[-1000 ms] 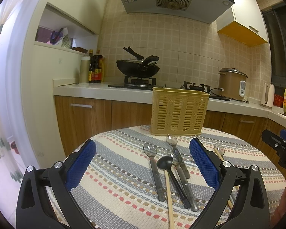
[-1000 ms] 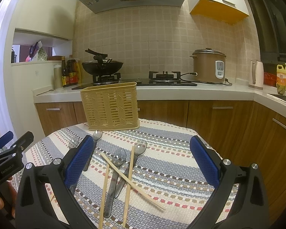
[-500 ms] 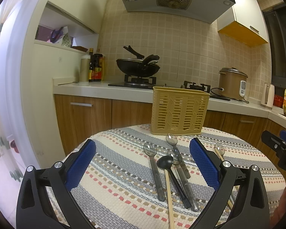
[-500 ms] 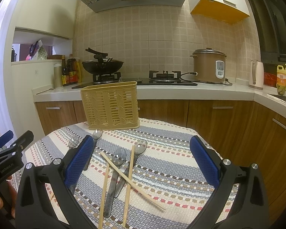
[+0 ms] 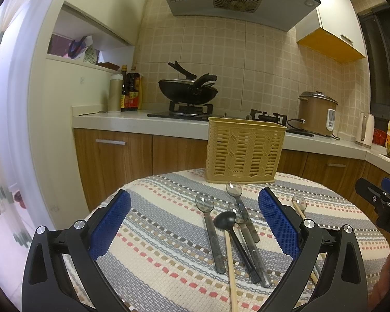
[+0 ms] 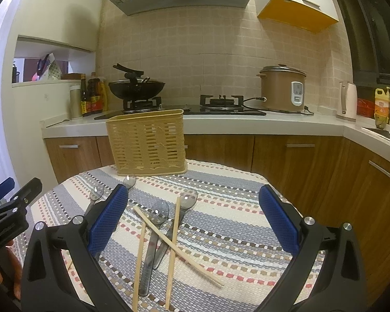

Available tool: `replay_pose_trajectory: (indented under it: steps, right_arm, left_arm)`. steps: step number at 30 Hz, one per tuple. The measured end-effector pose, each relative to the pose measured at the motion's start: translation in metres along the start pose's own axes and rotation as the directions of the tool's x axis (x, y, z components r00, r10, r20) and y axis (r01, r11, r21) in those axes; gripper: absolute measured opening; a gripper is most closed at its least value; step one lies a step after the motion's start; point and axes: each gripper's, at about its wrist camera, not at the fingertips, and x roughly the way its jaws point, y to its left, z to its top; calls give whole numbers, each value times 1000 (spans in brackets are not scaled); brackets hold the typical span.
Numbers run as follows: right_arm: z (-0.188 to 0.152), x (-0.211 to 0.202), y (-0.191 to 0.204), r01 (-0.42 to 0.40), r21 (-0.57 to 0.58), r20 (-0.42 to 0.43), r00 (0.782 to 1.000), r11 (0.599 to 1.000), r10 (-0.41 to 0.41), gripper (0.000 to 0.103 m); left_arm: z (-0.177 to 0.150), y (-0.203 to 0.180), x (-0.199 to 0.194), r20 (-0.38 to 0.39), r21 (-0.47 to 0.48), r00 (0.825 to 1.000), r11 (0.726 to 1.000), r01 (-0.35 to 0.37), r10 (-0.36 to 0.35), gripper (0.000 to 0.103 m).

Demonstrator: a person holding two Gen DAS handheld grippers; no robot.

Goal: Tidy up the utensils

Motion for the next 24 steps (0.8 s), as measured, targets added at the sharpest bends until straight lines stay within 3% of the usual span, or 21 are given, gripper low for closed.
replay_pose_trajectory:
  steps: [9, 12, 15, 20, 24]
  right_arm:
    - [-4, 4, 5, 25, -23, -22, 999, 999, -26, 96]
    - [-6, 12, 10, -12, -47, -89, 996, 999, 8, 96]
    - [-3, 10, 9, 15, -38, -82, 996, 999, -19, 96]
    - [5, 29, -9, 57, 63, -179, 983, 996, -45, 96]
    - [16, 38, -22, 70, 90, -227, 973, 994, -48, 96]
  left_arm:
    - [3, -1, 6, -28, -10, 1000, 1000, 7, -8, 96]
    - [3, 0, 9, -57, -25, 998, 999, 21, -23, 95]
    - [9, 5, 14, -102, -56, 994, 998, 31, -37, 95]
    - [27, 23, 21, -172, -97, 983, 994, 45, -61, 92]
    - [40, 34, 33, -251, -98, 965, 994, 56, -79, 87]
